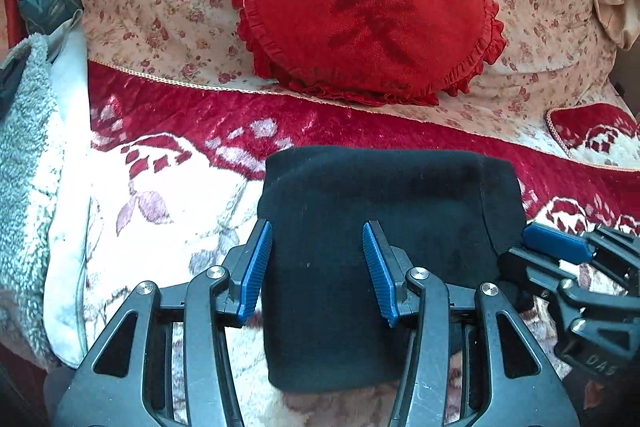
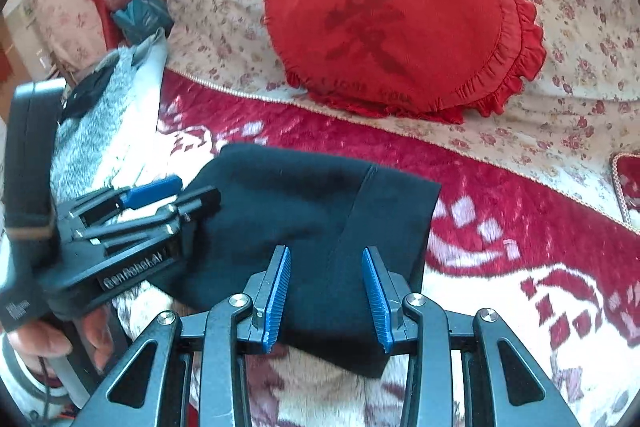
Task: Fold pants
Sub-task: 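Lay the folded pants down with the left gripper and release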
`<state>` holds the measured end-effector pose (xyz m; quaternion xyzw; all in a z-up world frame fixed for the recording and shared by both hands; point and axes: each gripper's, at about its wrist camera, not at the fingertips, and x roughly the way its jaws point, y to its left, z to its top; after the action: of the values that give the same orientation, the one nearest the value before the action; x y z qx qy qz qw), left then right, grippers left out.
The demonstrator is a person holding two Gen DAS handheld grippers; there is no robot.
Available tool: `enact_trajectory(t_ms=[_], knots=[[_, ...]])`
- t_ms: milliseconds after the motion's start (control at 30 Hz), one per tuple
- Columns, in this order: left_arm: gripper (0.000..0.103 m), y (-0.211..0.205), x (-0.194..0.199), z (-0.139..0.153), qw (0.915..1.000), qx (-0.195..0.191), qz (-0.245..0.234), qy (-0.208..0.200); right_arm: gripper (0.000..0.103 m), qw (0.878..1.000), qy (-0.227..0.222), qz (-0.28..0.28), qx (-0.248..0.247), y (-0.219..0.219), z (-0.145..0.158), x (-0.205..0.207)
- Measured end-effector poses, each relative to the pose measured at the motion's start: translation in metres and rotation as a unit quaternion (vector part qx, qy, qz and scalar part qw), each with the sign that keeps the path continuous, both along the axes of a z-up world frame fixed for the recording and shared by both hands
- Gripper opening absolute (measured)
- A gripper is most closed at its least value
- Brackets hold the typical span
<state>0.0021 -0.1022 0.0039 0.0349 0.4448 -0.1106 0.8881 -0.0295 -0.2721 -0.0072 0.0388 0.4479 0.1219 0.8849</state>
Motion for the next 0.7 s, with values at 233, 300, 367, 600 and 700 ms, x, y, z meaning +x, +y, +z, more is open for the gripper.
enact_trajectory(t_ms=[233, 300, 367, 600, 700], knots=[[0.046, 0.002, -0.011, -0.003, 1.0000, 0.005, 0.002, -0.001, 0.036, 1.000, 0.012, -0.007, -0.008, -0.003, -0.022, -0.015], [0.046, 0.003, -0.013, -0.003, 1.0000, 0.003, 0.004, 0.002, 0.036, 1.000, 0.010, -0.009, -0.014, -0.002, -0.022, -0.018], [0.046, 0.006, -0.015, -0.004, 1.0000, -0.003, 0.007, 0.006, 0.036, 1.000, 0.013, -0.010, -0.013, -0.003, -0.020, -0.019], [0.046, 0.016, -0.020, -0.002, 0.9997, -0.013, 0.018, 0.013, 0.036, 0.999, 0.005, -0.033, 0.034, -0.017, -0.003, -0.026], [0.046, 0.016, -0.020, -0.002, 0.9994, -0.018, 0.021, 0.019, 0.037, 0.998, -0.007, -0.040, 0.038, -0.018, 0.004, -0.025]])
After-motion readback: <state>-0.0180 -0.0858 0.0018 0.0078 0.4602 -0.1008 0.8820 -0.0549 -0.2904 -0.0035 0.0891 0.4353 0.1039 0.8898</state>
